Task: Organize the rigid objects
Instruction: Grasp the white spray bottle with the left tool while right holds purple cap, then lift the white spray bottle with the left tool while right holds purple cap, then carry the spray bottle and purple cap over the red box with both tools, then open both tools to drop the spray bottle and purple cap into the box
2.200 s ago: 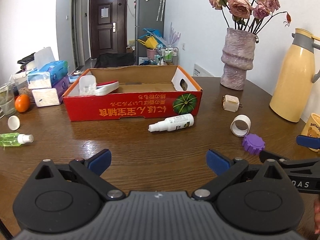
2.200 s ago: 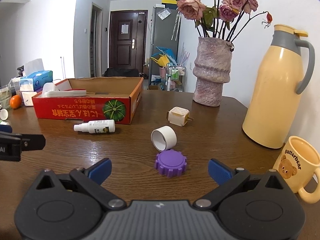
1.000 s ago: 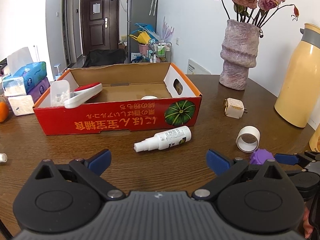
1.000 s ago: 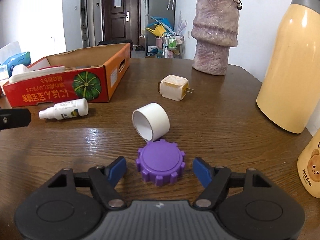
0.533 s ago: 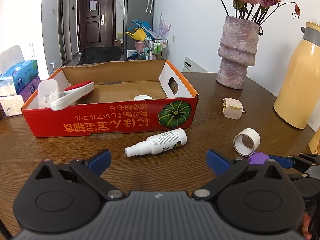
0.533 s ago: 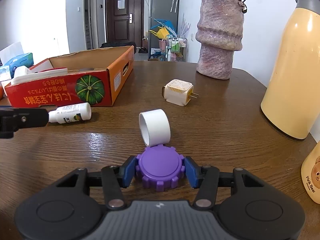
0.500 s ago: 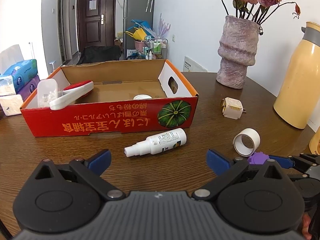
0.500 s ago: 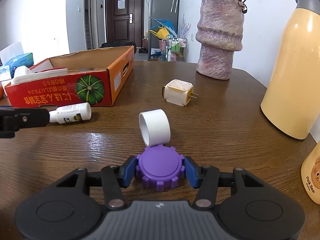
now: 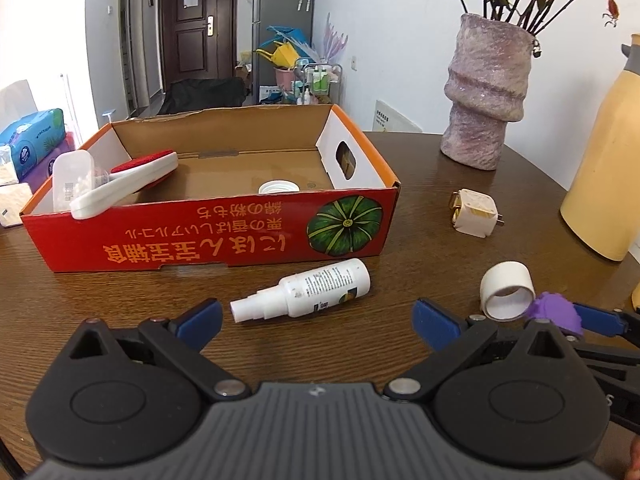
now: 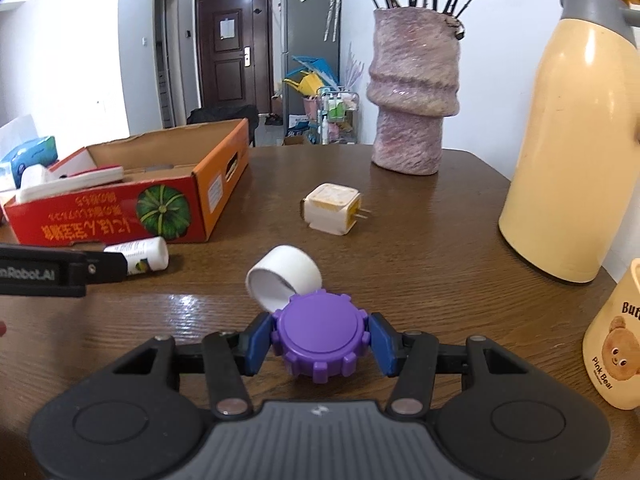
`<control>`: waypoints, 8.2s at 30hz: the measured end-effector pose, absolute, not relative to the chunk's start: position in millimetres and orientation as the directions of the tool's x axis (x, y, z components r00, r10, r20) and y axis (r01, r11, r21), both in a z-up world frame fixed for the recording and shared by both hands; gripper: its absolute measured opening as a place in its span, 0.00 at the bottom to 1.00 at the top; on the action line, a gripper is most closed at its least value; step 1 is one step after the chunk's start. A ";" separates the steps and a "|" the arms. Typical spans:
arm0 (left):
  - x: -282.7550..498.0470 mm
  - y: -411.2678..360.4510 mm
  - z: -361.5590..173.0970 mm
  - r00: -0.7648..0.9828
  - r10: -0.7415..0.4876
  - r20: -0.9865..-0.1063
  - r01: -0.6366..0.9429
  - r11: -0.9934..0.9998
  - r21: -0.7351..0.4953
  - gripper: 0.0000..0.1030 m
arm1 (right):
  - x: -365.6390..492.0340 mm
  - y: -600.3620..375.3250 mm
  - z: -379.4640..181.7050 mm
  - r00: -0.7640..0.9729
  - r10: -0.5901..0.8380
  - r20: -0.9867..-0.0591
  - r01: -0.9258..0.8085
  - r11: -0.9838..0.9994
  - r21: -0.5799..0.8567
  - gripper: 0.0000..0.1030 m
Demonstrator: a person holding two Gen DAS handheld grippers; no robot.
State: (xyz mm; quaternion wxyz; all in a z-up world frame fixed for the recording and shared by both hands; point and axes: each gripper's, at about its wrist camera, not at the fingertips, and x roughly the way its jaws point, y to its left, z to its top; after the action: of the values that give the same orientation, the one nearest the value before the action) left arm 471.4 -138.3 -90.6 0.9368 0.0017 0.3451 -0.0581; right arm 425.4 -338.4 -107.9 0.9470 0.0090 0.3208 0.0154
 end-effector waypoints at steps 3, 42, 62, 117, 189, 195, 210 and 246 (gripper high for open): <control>476.7 -143.2 -92.1 0.753 -0.092 -0.652 0.092 0.995 -0.033 1.00 | 426.7 -342.8 -107.3 0.796 0.027 -0.605 -0.008 0.999 0.035 0.50; 526.0 -164.7 -115.1 0.667 0.149 -0.730 -0.226 0.974 -0.008 1.00 | 442.2 -376.0 -110.9 0.806 -0.058 -0.589 0.132 0.988 0.083 0.50; 533.5 -163.6 -121.0 0.672 0.150 -0.725 -0.159 0.986 0.056 0.96 | 440.7 -377.4 -111.0 0.811 -0.060 -0.582 0.137 0.987 0.089 0.50; 418.2 -104.8 -80.4 0.796 0.131 -0.591 -0.117 0.991 0.063 0.95 | 381.5 -309.9 -88.4 0.884 0.019 -0.468 0.046 0.991 0.128 0.50; 446.3 -1.1 -14.3 0.889 0.197 -0.414 -0.202 0.979 0.033 0.95 | 451.0 -168.7 -41.6 0.930 0.129 -0.344 -0.084 0.986 0.141 0.50; 463.1 1.8 -14.7 0.888 0.203 -0.413 -0.211 0.977 0.028 0.95 | 467.6 -166.6 -40.0 0.933 0.128 -0.336 -0.085 0.987 0.139 0.50; 509.6 -2.9 -18.7 0.894 0.208 -0.398 -0.209 0.977 0.043 0.95 | 511.5 -160.6 -42.7 0.934 0.124 -0.335 -0.088 0.989 0.120 0.50; 603.3 2.5 -48.1 0.864 0.187 -0.467 -0.178 0.982 0.063 0.96 | 589.1 -151.4 -60.7 0.909 0.084 -0.409 -0.069 0.996 0.051 0.50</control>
State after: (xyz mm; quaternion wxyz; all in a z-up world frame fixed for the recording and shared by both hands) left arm 603.3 2.5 -48.1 0.9654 0.0088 0.2426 0.0946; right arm 589.1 -151.4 -60.7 0.9768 0.0179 0.2099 0.0392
